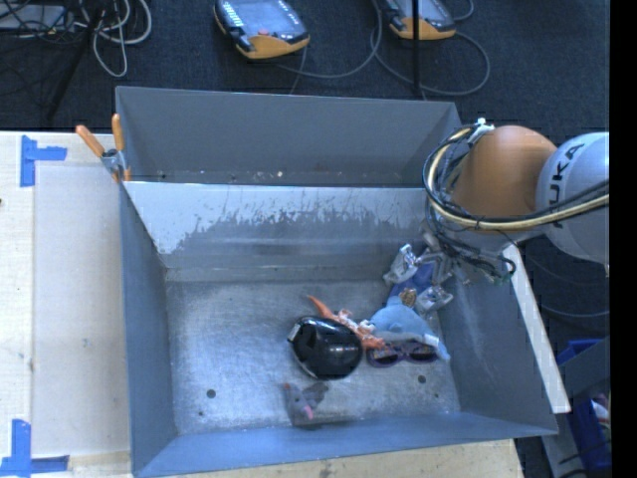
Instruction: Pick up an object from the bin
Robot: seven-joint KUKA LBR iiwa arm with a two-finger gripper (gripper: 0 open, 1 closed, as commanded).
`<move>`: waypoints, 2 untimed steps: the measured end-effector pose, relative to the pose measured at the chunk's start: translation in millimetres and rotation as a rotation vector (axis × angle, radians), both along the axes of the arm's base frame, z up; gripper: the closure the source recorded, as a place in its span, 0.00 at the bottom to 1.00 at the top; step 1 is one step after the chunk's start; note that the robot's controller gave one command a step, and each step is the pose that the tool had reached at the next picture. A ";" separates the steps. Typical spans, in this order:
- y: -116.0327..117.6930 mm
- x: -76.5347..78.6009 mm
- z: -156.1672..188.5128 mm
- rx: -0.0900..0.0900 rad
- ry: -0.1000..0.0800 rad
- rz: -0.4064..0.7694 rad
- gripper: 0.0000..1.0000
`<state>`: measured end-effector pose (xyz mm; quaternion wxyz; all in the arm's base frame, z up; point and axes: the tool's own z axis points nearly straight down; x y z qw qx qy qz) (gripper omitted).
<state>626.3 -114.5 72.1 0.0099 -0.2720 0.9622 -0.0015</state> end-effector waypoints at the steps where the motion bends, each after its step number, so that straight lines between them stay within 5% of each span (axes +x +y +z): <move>1: -0.8 -2.9 0.5 -0.001 0.009 0.020 1.00; 2: 0.1 1.6 42.4 -0.002 0.014 -0.001 1.00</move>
Offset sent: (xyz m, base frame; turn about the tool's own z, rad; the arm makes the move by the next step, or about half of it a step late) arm 0.0001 0.0000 0.0409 0.0001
